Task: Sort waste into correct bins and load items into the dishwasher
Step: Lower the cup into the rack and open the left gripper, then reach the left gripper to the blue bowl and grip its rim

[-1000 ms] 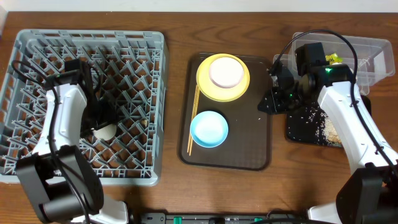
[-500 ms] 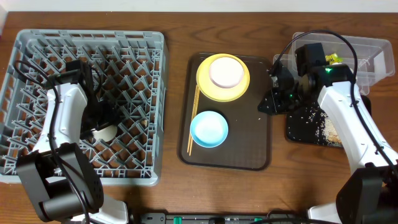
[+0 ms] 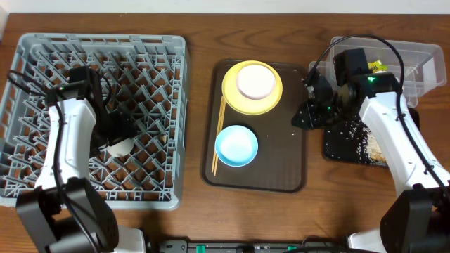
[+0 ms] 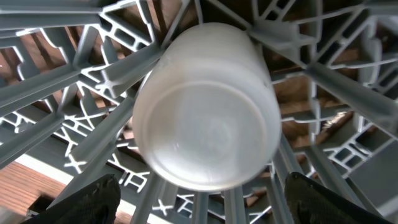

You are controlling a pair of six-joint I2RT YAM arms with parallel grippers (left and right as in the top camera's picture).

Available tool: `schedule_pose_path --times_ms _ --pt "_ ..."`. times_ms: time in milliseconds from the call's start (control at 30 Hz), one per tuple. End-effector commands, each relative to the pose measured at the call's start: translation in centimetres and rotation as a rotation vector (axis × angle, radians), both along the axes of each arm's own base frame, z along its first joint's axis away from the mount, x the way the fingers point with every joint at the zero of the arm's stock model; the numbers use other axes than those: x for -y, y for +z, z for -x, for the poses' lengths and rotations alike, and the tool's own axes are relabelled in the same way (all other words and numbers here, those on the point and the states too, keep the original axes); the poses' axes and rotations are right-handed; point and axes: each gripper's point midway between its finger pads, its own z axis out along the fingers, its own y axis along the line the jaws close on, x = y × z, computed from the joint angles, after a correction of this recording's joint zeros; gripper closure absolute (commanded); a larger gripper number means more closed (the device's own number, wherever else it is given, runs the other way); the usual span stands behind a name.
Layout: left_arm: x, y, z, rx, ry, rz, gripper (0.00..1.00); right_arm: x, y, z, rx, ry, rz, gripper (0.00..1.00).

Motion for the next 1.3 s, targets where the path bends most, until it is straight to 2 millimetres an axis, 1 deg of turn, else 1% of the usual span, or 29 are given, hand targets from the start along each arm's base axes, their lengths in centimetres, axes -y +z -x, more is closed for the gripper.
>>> schedule_pose_path --times_ms 0,33,100,133,233,300,367,433,633,700,800,867,1067,1200,1267 --pt "-0.3 3.1 -0.6 0.106 0.005 -0.03 0.13 -0.3 0.4 0.0 0.019 0.023 -0.002 0.64" --pt "-0.3 4.0 -0.8 0.139 0.004 -0.037 0.13 -0.3 0.4 0.0 0.019 0.023 -0.002 0.62" --pt "0.0 6.1 -1.2 0.219 -0.006 -0.049 0.13 -0.3 0.4 0.0 0.018 0.023 -0.001 0.47" --pt "0.3 6.9 -1.4 0.254 -0.013 -0.049 0.13 -0.3 0.4 0.0 0.018 0.023 -0.001 0.41" --pt "1.8 9.6 -2.0 0.383 -0.054 -0.034 0.13 -0.3 0.4 -0.1 0.022 0.023 -0.002 0.4" --pt "3.7 10.9 -2.5 0.451 -0.103 0.009 0.13 -0.3 0.4 -0.1 0.022 0.023 -0.002 0.41" --pt "6.1 11.7 -2.8 0.49 -0.169 0.054 0.13 -0.3 0.4 -0.1 0.022 0.023 -0.002 0.41" --pt "8.0 11.7 -2.9 0.489 -0.229 0.07 0.13 -0.4 0.5 -0.2 0.025 0.023 -0.002 0.41" --pt "13.6 10.5 -2.8 0.44 -0.408 0.119 0.13 -1.0 0.3 0.0 0.031 0.042 0.018 0.43" --pt "15.8 9.8 -2.5 0.413 -0.477 0.136 0.13 -0.1 -0.2 -0.2 0.018 -0.018 0.092 0.41" --pt "19.1 8.5 -2.2 0.367 -0.579 0.158 0.13 2.7 -1.1 -0.8 -0.011 -0.193 0.243 0.39" --pt "21.4 7.4 -2.0 0.34 -0.649 0.171 0.13 4.0 -1.3 -0.9 -0.024 -0.279 0.299 0.38" --pt "28.3 3.8 -1.3 0.281 -0.836 0.198 0.13 6.7 -1.3 -0.6 -0.054 -0.388 0.363 0.35" --pt "32.6 0.8 0.1 0.234 -0.951 0.209 0.15 8.2 -1.1 -0.3 -0.071 -0.426 0.365 0.34" --pt "34.3 -0.6 0.8 0.213 -1.0 0.212 0.16 8.6 -1.1 -0.1 -0.078 -0.43 0.368 0.34"
